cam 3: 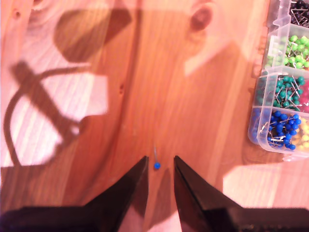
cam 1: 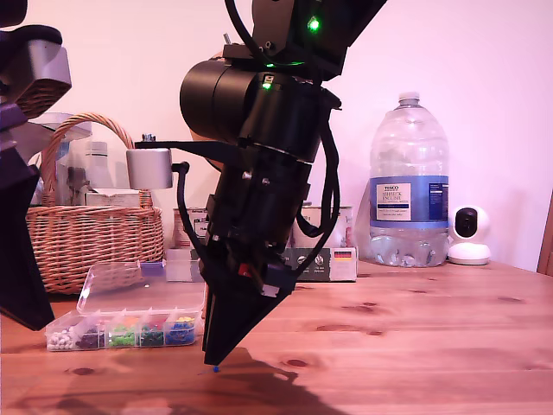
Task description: Sort the loose pins on the table into their correct compartments
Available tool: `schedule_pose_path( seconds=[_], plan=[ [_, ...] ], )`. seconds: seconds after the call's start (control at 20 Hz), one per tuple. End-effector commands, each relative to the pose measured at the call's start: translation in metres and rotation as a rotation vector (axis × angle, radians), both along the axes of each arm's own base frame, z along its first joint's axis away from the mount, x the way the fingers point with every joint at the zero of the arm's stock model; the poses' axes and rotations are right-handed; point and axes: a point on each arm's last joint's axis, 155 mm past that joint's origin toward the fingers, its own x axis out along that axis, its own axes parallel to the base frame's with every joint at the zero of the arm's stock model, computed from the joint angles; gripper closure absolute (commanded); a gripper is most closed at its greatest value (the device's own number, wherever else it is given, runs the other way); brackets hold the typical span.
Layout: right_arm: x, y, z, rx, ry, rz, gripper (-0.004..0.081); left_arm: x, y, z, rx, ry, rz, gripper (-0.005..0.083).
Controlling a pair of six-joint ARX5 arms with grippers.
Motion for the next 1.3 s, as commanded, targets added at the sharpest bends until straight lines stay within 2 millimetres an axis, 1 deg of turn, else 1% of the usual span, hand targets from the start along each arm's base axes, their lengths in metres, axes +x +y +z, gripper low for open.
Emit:
schedule_pose_path(
  seconds=[0.0,0.25,0.8,0.9,1.05,1.15,1.25],
  plan=[
    [-0.001,0.003,-0.003,0.0,0.007,0.004,0.0628,-0.003,0.003,-0.006,0.008,0.015,0.007,0.0794],
    [-0.002,0.001,-0.014,-0.022,0.02,0.003,0.0628,-0.003,0.003,-0.006,0.009,0.016,0.007,0.0794],
    [-0.001,0.0,-0.016,-0.027,0.021,0.003,0.0629,-0.003,0.003,-0.006,0.01,0.017,0.007,0.0794],
    [-0.004,-0.001,-0.017,-0.03,0.033,0.005,0.0631,-0.003,0.003,-0.006,0.01,0.018,0.007,0.0794],
    [-0.009,-0.003,-0.021,-0.034,0.079,-0.035,0.0662,-0.003,0.003,-0.006,0.01,0.018,0.007,0.0794],
    [-0.012,-0.004,-0.023,-0.037,0.104,-0.068,0.0664,-0.003,0.003,-0.006,0.01,0.017,0.007,0.0794],
    [-0.01,-0.002,-0.023,-0.027,0.101,-0.083,0.0664,-0.003,0.003,-0.006,0.01,0.017,0.007,0.0794]
  ],
)
